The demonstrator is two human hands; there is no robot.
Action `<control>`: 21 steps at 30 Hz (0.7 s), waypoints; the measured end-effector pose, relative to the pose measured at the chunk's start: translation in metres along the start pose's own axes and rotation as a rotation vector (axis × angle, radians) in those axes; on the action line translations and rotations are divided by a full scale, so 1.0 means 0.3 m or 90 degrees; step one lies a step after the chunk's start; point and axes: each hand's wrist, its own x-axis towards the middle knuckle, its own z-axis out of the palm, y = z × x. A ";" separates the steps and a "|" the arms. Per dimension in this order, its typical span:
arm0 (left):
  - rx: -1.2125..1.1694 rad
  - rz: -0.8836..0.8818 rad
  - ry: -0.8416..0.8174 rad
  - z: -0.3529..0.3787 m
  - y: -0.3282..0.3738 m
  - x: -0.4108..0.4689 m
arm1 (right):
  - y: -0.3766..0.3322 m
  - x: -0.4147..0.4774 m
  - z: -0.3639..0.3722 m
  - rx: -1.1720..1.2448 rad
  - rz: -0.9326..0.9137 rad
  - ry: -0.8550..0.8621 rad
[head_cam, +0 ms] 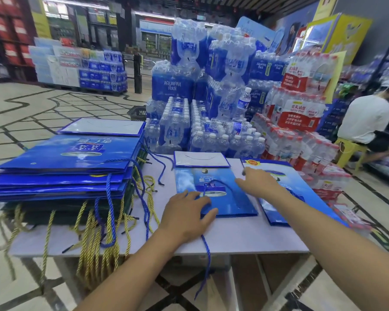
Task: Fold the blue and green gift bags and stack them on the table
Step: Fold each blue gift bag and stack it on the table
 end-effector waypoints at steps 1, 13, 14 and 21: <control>0.014 -0.010 0.012 0.002 0.000 -0.001 | 0.009 -0.038 0.003 -0.012 0.014 -0.028; -0.044 -0.064 -0.068 -0.057 0.034 0.014 | -0.038 -0.188 -0.050 0.560 0.257 -0.176; -0.053 -0.067 -0.074 -0.055 0.033 0.014 | -0.026 -0.195 -0.053 0.592 0.278 -0.194; -0.244 -0.074 -0.058 -0.120 0.061 0.037 | -0.051 -0.242 -0.134 0.841 0.173 -0.100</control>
